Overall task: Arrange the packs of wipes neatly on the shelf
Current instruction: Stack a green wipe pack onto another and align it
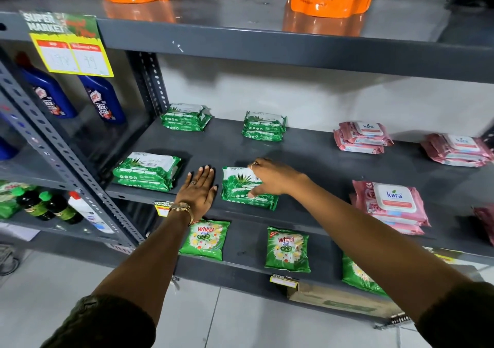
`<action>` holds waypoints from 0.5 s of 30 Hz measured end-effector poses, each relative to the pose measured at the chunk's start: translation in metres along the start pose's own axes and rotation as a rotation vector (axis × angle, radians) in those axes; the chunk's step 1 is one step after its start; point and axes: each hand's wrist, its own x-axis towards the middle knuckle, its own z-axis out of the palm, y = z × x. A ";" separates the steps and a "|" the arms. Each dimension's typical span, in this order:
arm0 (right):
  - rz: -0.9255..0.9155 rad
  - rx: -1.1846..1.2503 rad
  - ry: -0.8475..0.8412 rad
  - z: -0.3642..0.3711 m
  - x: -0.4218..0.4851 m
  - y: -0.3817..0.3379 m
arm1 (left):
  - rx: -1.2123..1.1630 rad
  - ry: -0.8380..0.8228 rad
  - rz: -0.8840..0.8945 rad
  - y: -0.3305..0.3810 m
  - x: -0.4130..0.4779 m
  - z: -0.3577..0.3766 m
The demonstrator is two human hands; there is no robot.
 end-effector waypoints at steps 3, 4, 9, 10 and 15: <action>0.022 0.007 0.026 0.004 -0.001 -0.004 | -0.007 0.010 0.002 -0.001 0.000 0.001; 0.025 0.005 0.036 0.005 -0.002 -0.006 | -0.004 0.014 0.004 -0.001 0.000 0.001; 0.064 -0.037 0.083 0.009 -0.006 -0.011 | 0.004 0.021 0.008 -0.001 0.001 0.001; 0.078 -0.040 0.090 0.010 -0.006 -0.013 | 0.006 0.025 0.009 -0.002 0.001 0.001; 0.137 -0.060 0.100 0.013 -0.005 -0.021 | 0.026 0.035 0.017 -0.003 0.001 0.003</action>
